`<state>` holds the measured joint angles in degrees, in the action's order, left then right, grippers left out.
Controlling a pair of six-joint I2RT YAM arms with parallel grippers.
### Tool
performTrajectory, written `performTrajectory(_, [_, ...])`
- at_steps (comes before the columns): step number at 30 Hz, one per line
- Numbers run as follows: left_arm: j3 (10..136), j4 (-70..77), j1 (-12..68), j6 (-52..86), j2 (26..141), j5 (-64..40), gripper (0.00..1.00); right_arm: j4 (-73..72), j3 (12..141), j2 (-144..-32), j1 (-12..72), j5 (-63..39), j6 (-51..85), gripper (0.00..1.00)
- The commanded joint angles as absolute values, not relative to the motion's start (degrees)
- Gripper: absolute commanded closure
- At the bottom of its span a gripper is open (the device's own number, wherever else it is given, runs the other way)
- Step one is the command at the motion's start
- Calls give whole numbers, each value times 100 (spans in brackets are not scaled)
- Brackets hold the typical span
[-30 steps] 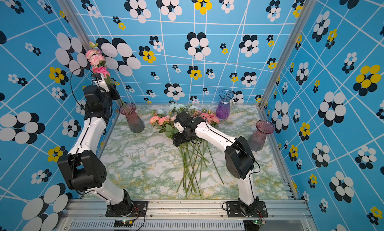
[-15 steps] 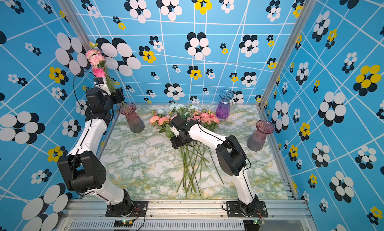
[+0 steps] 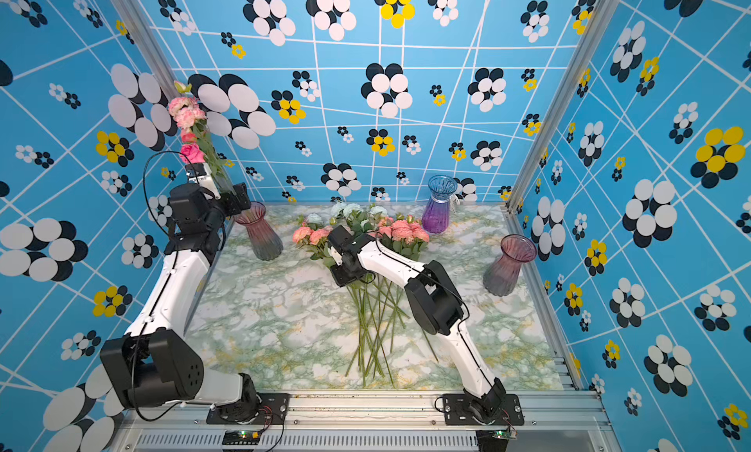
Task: Place the pink flowers into the vase
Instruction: Place the flower in the vase, then pick up the flower at the center of the board.
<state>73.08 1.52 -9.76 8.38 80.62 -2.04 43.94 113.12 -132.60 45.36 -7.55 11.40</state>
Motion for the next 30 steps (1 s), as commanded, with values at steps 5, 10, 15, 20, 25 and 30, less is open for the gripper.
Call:
performTrajectory(5, [6981,-574,-782,1121,7542,410,0,4787,11688,-13602,4575,-669,1069,73])
performTrajectory(10, [7164,-975,-824,1211,7596,593,0,4897,11784,-13634,4579,-653,987,86])
performTrajectory(15, [7110,-897,-783,1432,7536,419,0,5032,11962,-13442,4574,-563,890,96])
performTrajectory(20, [7116,-958,-782,1405,7560,457,0,5288,12262,-13278,4573,-475,760,98])
performTrajectory(25, [7147,-984,-780,1546,7428,328,0,5467,12646,-13035,4566,-484,687,100])
performTrajectory(30, [7282,-1148,-627,1883,7441,-340,0,5769,13327,-12971,4488,-395,561,99])
